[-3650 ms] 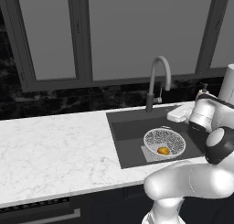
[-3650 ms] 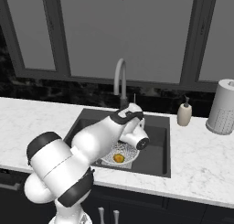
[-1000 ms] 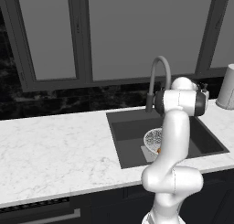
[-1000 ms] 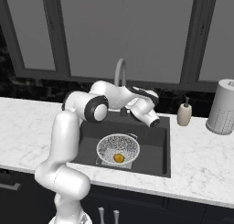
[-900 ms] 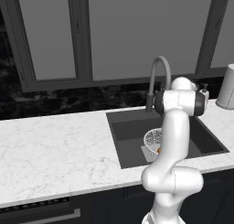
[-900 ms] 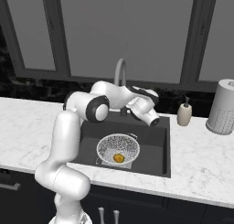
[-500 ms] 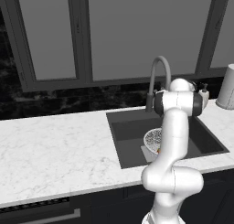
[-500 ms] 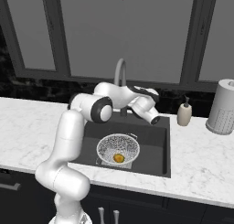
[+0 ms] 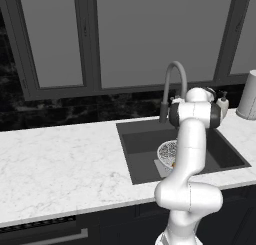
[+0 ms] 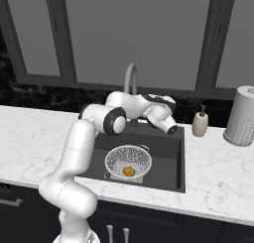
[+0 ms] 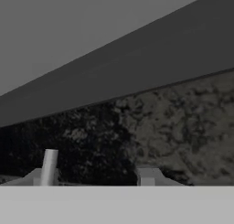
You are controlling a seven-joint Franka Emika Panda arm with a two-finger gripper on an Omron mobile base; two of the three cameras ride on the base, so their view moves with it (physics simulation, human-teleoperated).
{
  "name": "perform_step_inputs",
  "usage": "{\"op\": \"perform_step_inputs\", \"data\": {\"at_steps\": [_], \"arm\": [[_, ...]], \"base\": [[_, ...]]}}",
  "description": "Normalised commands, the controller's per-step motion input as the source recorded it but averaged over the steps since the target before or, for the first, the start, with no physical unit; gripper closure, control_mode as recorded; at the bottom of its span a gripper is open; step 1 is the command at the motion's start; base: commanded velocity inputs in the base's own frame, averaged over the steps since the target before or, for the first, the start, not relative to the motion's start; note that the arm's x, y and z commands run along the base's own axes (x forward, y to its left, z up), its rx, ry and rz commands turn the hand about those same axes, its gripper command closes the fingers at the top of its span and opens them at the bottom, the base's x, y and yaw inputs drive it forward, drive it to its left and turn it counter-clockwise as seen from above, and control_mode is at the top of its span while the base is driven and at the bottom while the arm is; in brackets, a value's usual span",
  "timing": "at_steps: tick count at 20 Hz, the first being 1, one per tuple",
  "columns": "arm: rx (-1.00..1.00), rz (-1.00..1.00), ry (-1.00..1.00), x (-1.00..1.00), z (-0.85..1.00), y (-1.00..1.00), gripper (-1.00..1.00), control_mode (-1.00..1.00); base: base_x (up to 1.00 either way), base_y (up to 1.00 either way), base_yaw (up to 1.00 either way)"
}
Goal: Put the colander in the sink, put the mango in the colander, and turn on the sink faucet and pour water over the colander.
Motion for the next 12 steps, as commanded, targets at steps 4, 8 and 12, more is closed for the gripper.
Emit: {"op": "perform_step_inputs", "data": {"at_steps": [4,8,12], "arm": [[0.01,-0.01,0.01,0.1,-0.12,-0.27,1.0,-1.0],[0.02,-0.03,0.03,0.01,-0.12,-0.42,1.0,-1.0],[0.02,-0.03,0.03,0.0,-0.16,-0.43,1.0,-1.0]], "base": [[0.0,0.0,0.0],[0.0,0.0,0.0],[0.0,0.0,0.0]]}}
